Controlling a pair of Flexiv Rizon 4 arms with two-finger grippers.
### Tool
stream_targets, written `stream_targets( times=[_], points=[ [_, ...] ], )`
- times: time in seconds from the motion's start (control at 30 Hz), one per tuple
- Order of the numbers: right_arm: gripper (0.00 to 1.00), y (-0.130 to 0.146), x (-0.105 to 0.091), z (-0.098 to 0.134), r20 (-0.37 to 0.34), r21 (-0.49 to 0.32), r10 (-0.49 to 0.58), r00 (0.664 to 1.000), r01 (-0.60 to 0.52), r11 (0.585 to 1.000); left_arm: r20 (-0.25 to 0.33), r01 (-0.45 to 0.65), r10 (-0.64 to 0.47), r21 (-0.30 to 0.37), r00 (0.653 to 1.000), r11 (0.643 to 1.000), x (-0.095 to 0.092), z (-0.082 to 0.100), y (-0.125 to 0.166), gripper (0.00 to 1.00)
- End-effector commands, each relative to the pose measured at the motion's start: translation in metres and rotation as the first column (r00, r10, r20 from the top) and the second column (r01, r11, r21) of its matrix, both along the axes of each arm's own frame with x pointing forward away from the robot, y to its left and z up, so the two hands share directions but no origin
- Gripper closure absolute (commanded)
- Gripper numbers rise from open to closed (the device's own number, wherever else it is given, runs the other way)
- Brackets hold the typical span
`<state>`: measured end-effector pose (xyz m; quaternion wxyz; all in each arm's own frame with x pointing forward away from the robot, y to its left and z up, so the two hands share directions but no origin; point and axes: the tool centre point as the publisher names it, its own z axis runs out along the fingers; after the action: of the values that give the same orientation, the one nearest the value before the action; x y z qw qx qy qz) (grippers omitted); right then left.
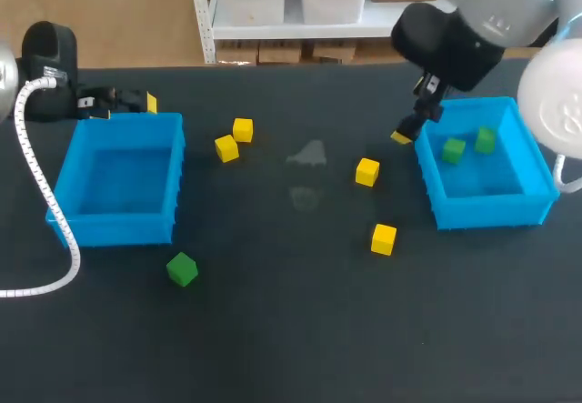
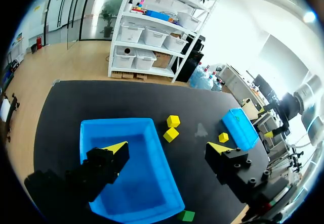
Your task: Put the green cubes in the right bin and the yellow cubes in the left bin.
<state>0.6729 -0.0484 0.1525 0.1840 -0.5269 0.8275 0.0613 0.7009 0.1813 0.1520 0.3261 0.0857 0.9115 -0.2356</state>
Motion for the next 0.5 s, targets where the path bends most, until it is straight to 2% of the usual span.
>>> stream_targets(
  times=[0.03,0.5],
  points=[
    [0.00,0.013,-0.005,0.002,-0.012,0.006,0.015,1.000,-0.015,1.000,0.006,0.005,-0.005,-0.009,1.000,1.000,0.000,-0.002,0.002,0.00],
    [0.00,0.075,-0.043,-0.004,-0.071,0.033,0.068,0.995,-0.066,0.997,0.006,0.005,-0.005,-0.009,1.000,1.000,0.000,-0.002,0.002,0.00]
  ],
)
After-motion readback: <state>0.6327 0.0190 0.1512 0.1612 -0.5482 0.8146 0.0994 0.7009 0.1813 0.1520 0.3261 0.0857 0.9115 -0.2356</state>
